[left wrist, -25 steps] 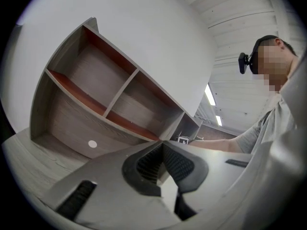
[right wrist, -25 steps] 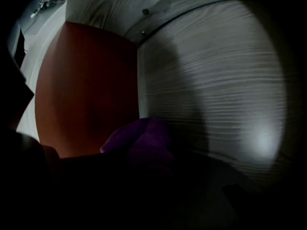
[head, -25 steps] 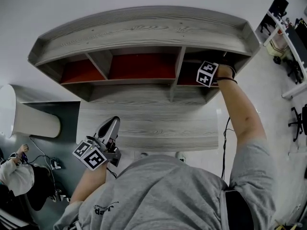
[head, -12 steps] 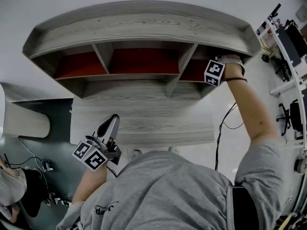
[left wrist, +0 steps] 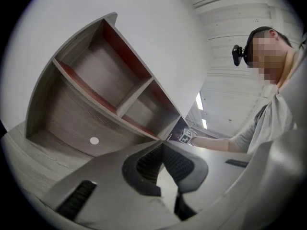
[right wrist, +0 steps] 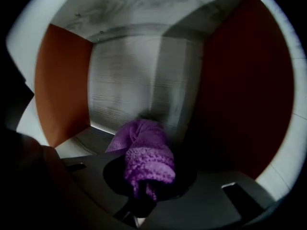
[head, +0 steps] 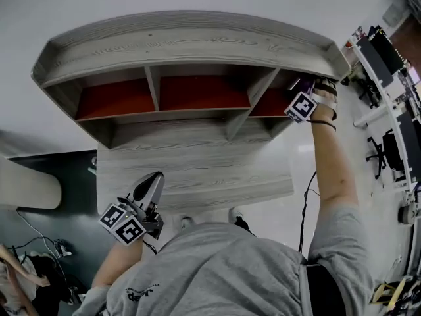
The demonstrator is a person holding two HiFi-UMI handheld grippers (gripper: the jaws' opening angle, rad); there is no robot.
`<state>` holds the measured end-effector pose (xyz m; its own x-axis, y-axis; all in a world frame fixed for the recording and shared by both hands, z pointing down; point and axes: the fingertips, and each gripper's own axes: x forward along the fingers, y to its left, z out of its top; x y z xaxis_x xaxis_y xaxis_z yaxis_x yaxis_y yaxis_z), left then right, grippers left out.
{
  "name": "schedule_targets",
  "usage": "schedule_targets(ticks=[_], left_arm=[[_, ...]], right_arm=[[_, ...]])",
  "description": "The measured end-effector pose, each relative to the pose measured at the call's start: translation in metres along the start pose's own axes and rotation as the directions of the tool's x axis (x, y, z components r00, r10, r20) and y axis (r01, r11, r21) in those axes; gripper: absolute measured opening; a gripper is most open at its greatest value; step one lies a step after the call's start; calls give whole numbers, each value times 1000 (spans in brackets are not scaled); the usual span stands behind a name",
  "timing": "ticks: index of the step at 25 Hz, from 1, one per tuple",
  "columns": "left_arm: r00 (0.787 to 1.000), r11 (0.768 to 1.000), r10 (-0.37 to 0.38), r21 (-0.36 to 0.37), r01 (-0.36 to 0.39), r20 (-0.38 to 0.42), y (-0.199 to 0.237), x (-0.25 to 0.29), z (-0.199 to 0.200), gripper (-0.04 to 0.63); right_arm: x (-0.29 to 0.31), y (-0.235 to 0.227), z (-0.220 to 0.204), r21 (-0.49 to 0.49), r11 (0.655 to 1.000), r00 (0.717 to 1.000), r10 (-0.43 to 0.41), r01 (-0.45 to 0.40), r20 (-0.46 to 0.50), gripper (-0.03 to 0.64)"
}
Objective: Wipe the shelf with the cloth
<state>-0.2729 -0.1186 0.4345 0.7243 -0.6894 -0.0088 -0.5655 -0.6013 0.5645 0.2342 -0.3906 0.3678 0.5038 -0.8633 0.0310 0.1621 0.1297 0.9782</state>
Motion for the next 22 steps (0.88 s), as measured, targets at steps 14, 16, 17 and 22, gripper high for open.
schedule_targets(ticks=[14, 16, 17, 22], left_arm=[[993, 997, 37, -62, -44, -112, 44, -5, -39, 26], [993, 997, 32, -66, -39, -113, 44, 1, -42, 26], [993, 997, 29, -61, -36, -113, 43, 5, -41, 26], [995, 1000, 3, 26, 0, -102, 43, 33, -22, 26]], right_arm=[[52, 46, 14, -151, 982, 987, 95, -115, -133, 64], [47, 93, 20, -184, 956, 970, 210, -230, -122, 66], [44, 114, 22, -193, 939, 957, 265, -284, -121, 64], [39, 160, 23, -186, 874, 892, 427, -449, -148, 64]])
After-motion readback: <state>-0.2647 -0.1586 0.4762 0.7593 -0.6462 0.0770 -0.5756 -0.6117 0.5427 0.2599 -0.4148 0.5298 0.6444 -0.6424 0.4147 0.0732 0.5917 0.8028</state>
